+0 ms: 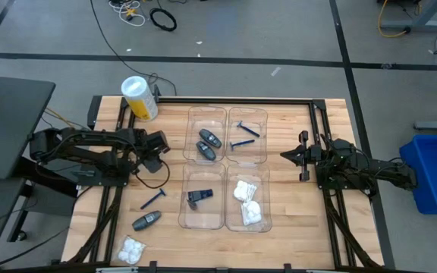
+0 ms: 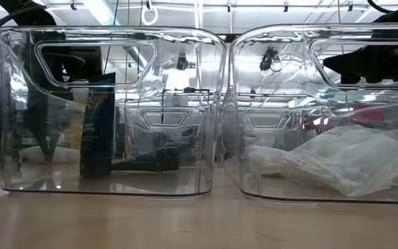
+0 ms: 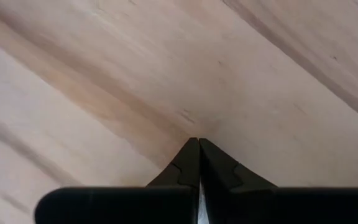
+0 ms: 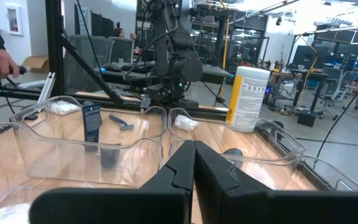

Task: Pick & Place Travel size toiletries
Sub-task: Put the cotton pack into the bottom right transparent bin

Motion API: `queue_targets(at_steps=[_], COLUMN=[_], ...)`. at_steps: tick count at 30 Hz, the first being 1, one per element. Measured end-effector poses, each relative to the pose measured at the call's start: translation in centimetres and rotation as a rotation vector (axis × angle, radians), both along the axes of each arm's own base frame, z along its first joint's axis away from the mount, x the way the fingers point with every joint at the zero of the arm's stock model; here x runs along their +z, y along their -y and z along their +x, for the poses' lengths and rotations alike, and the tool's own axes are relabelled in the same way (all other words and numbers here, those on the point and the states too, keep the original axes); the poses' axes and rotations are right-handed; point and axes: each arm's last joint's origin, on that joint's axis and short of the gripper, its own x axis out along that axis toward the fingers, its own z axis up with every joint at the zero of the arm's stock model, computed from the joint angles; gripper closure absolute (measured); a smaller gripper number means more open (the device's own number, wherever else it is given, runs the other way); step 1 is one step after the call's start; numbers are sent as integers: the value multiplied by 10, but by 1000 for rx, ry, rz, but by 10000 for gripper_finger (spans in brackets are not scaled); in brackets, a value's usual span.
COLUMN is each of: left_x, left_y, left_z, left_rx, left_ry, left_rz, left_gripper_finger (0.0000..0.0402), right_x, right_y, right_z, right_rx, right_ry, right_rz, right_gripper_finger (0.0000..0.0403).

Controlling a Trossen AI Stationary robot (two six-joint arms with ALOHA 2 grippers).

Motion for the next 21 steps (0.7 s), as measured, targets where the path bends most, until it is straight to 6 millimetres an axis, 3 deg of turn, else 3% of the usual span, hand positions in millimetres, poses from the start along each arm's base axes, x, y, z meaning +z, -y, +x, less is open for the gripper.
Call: queue_targets(at_steps=[8,21], left_x=[25,50], left_y=[-2,1], left_z=[9,0], left_rx=[70,122], left_ry=[105,197], left_rz=[15,12], left_gripper_finger=[396,398], right_x=[0,0], right_y=[0,0], right_z=[0,0], right_rx=[0,0], right_ry=[0,0], right_rz=[0,0], right_gripper_finger=[389,389])
